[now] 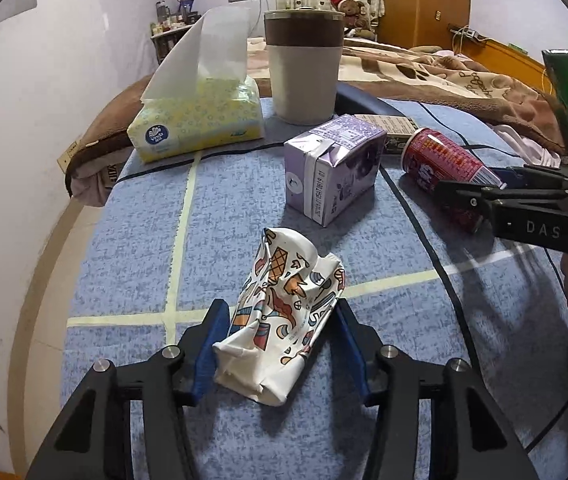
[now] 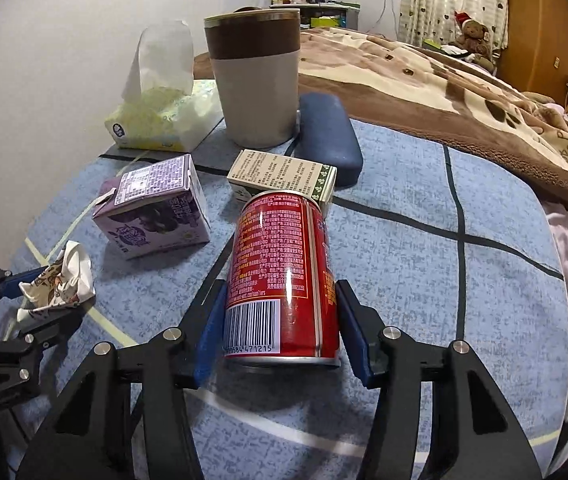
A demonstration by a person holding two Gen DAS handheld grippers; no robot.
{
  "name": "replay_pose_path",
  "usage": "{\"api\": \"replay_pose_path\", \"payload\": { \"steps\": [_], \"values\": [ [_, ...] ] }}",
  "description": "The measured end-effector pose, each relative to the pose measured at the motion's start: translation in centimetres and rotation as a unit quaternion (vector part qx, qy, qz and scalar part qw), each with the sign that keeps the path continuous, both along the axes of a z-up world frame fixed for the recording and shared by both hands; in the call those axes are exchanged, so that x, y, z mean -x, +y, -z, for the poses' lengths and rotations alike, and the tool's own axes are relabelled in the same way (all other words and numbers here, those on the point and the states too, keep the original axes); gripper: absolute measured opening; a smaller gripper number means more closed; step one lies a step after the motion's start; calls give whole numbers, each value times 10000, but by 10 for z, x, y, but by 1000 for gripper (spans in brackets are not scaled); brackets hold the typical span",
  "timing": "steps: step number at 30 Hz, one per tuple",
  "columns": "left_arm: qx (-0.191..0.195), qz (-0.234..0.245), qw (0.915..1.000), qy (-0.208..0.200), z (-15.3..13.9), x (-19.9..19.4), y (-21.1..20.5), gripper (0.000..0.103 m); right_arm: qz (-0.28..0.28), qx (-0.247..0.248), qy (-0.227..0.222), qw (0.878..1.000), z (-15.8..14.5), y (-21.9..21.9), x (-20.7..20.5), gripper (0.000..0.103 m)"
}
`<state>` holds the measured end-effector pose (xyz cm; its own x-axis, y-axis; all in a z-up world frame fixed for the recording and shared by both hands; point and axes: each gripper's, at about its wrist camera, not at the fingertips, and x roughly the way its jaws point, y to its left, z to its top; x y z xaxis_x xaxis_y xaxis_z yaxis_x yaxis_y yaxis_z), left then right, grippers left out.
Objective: Collect trash
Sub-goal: 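Grasp the red can with the right gripper while the left gripper grasps the crumpled snack wrapper, then carry the red can and snack wrapper over the wastebasket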
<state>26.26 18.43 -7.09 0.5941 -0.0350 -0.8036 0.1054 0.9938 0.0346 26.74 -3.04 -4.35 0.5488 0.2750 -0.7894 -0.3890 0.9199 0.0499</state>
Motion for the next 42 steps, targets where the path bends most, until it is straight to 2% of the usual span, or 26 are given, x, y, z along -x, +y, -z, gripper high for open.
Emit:
{"api": "replay_pose_path", "payload": {
  "steps": [7,15,29,42],
  "values": [
    [175,-26,9997,-145,-11,8,-11,52,-36,-175,-83,9998,-3,-6,11,54],
    [236,60,9990,-366,-35,28,-37,52,53,-481,-276,9984,-23,-27,35,54],
    [355,405,9952,-821,-82,81,-105,52,393,-747,-778,9934,-63,-95,89,54],
    [552,869,9882,-1134,-112,123,-175,52,868,-779,-1139,9866,-79,-155,131,54]
  ]
}}
